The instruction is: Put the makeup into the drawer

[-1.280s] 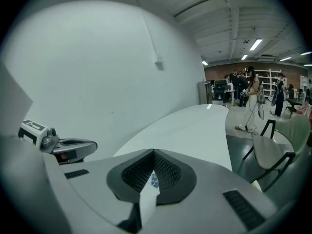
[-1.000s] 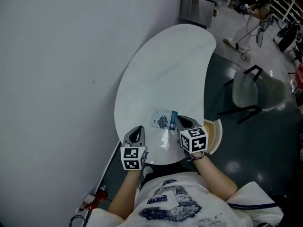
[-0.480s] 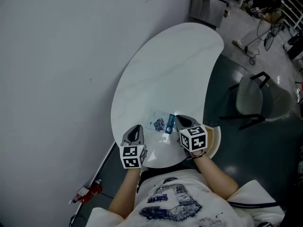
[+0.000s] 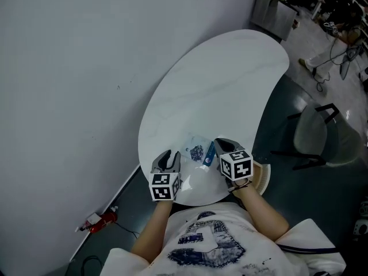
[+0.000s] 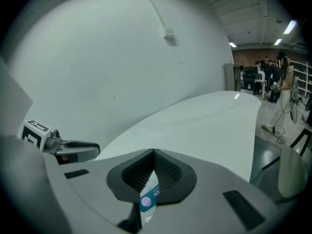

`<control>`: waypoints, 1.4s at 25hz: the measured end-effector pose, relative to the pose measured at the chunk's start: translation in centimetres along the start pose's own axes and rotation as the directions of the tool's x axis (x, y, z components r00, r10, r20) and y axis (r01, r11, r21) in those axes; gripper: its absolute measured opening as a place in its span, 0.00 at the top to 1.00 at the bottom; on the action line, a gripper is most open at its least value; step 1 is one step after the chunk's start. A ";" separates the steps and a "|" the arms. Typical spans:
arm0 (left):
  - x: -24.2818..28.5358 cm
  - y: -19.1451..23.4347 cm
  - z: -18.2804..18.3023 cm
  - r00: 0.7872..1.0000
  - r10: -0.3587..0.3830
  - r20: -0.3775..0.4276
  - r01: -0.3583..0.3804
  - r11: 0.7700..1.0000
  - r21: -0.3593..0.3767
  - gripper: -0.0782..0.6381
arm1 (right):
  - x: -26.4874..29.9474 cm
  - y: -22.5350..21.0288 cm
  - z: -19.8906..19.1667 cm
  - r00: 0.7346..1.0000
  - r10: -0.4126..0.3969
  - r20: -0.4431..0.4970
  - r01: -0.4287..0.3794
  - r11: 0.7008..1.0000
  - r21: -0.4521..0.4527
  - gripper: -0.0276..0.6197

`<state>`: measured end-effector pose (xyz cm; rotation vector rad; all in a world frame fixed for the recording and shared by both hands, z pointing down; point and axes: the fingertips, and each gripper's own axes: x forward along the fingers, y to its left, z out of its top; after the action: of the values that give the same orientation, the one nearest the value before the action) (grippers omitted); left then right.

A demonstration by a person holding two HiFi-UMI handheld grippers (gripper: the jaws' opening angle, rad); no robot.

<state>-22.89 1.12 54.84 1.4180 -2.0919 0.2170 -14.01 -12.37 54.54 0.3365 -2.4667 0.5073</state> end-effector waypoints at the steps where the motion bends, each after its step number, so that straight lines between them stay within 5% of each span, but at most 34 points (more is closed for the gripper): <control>1: 0.2 0.0 -0.2 1.000 0.000 -0.003 0.000 1.000 -0.018 0.69 | 0.3 -0.1 0.0 1.000 0.006 -0.007 -0.006 1.000 -0.006 0.93; 23: 5.0 -0.5 -4.6 0.994 0.067 -0.086 -0.083 0.976 -0.199 0.46 | 6.0 0.0 -4.4 0.977 0.130 -0.170 -0.146 0.986 -0.082 0.93; 35: 6.8 -0.2 -6.6 0.992 0.039 -0.122 -0.075 0.949 -0.305 0.43 | 8.0 -0.1 -7.2 0.960 0.152 -0.234 -0.170 0.984 -0.058 0.93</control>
<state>-21.85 -1.37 63.92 1.1330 -1.9735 -0.0086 -16.73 -10.37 64.74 0.0419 -2.2913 0.4869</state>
